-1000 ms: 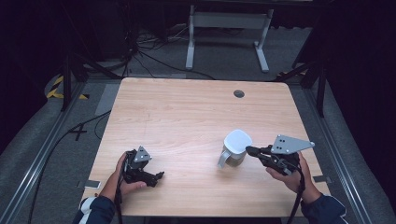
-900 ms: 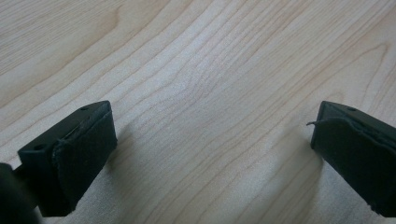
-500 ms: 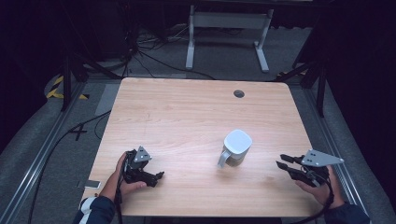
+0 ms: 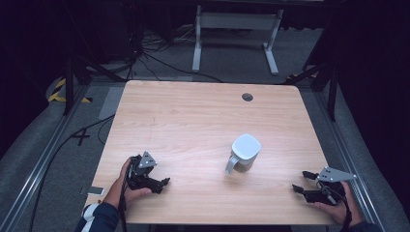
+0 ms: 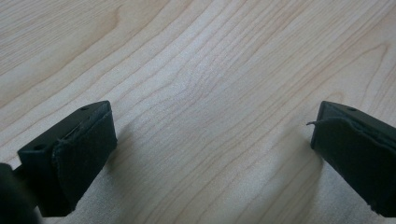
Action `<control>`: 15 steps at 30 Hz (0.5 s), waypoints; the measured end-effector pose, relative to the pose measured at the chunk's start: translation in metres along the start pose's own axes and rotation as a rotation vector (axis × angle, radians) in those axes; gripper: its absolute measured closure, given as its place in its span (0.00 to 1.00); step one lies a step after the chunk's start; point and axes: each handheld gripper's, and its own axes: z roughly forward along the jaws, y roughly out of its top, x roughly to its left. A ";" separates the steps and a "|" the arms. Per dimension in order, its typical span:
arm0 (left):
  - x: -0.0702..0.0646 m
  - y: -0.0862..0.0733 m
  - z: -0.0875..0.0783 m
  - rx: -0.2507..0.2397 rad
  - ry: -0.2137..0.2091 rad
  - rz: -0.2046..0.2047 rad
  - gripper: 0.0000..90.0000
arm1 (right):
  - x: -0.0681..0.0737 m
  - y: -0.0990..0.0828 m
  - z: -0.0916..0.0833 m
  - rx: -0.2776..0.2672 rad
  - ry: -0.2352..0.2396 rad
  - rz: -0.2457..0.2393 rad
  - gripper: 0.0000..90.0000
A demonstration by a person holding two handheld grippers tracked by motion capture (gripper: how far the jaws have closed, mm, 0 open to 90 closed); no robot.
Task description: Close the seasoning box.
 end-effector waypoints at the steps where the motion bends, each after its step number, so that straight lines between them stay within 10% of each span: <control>1: 0.000 0.000 0.000 -0.001 0.000 0.000 0.00 | -0.001 0.000 0.000 0.002 0.006 0.007 0.31; 15: 0.000 0.000 0.000 0.001 -0.007 -0.006 0.00 | -0.003 0.000 0.001 0.011 0.011 0.030 0.29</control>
